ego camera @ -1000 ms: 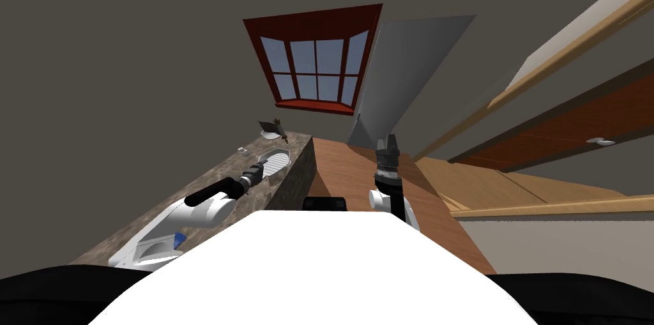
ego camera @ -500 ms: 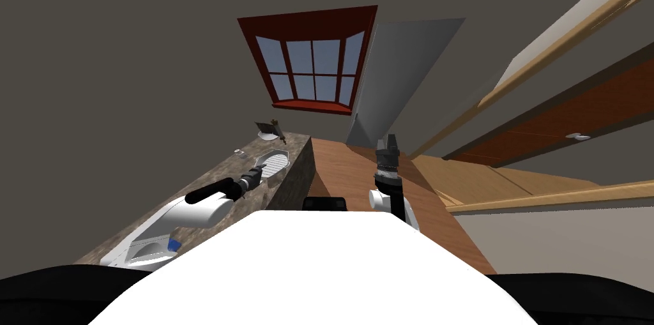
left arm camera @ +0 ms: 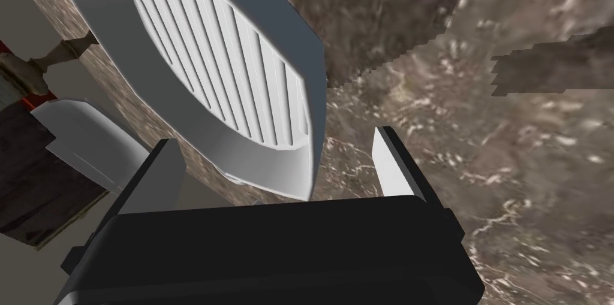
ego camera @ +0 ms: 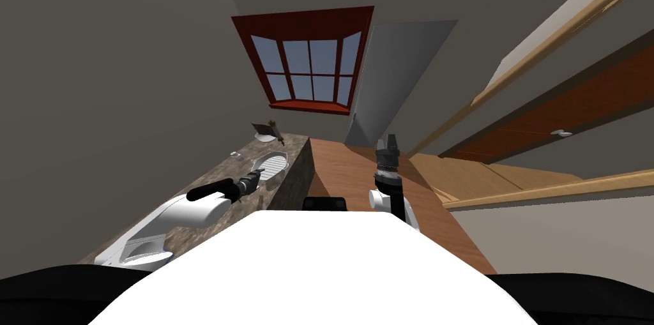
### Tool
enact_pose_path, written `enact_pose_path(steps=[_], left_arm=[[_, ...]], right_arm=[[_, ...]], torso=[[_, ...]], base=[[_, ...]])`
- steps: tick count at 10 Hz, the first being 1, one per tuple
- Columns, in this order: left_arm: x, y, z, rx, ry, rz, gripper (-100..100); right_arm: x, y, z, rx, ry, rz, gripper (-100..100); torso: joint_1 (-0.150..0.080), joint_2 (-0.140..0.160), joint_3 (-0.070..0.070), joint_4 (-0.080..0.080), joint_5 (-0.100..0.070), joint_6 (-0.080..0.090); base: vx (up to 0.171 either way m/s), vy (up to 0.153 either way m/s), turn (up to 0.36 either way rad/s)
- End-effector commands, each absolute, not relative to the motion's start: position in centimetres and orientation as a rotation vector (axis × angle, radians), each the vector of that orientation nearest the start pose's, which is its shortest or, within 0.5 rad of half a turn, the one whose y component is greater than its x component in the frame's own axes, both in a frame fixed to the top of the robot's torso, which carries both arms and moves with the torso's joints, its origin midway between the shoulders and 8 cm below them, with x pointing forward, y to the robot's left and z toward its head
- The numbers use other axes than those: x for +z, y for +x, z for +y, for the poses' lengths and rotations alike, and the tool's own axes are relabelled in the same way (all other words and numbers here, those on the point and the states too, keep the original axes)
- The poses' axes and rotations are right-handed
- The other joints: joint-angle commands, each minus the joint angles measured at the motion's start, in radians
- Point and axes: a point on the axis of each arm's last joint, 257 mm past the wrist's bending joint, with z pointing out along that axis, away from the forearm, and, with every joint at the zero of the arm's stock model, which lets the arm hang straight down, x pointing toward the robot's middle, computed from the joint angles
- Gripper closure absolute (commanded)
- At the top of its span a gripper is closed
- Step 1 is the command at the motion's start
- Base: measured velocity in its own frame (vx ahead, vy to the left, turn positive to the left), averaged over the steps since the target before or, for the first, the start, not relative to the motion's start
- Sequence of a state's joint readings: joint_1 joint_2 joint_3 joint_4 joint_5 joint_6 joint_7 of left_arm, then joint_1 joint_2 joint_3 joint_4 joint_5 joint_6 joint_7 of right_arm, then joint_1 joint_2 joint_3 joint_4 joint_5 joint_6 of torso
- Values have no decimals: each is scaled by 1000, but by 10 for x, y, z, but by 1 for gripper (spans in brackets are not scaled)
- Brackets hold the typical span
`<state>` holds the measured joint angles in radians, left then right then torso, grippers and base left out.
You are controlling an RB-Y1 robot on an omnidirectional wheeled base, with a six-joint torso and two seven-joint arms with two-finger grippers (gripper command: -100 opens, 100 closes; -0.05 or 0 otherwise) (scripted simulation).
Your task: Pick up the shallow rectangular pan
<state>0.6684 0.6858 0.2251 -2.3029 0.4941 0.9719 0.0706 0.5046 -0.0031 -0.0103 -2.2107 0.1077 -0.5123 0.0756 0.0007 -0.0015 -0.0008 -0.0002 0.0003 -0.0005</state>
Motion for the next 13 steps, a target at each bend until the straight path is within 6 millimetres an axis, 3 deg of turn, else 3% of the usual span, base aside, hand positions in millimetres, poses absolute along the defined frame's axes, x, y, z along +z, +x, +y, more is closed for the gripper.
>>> enact_pose_path(steps=[1, 5, 6, 7, 8, 12, 13], left_arm=[[-302, 277, 427, -404, -1696, 1859, -100], [-315, 259, 434, -324, -1749, 1908, -100], [-312, 262, 433, -339, -1737, 1899, -100], [-312, 261, 433, -335, -1741, 1901, 0], [-320, 263, 437, -333, -1747, 1892, -100], [-329, 265, 442, -330, -1756, 1884, -100], [-330, 265, 442, -330, -1755, 1884, 100]], right_arm=[[-7, 356, -273, 1142, 602, 740, 0], [-7, 356, -273, 1142, 602, 740, 0], [-7, 356, -273, 1142, 602, 740, 0], [-7, 356, -273, 1142, 602, 740, 0], [-7, 356, -273, 1142, 602, 739, 0], [-7, 356, -273, 1142, 602, 739, 0], [-7, 356, -273, 1142, 602, 739, 0]], torso=[[0, 0, 0, 0, 0, 0], [0, 0, 0, 0, 0, 0], [0, -1, 0, 0, 0, 0], [-1, 0, 0, 0, 0, 0], [-1, 1, 0, 0, 0, 0], [-1, 1, 0, 0, 0, 0], [-1, 1, 0, 0, 0, 0]], base=[[13, 6, -45], [21, 7, -56], [11, 3, -9], [0, 0, 0], [5, -1, -51], [6, 1, -35], [0, 0, 0]])
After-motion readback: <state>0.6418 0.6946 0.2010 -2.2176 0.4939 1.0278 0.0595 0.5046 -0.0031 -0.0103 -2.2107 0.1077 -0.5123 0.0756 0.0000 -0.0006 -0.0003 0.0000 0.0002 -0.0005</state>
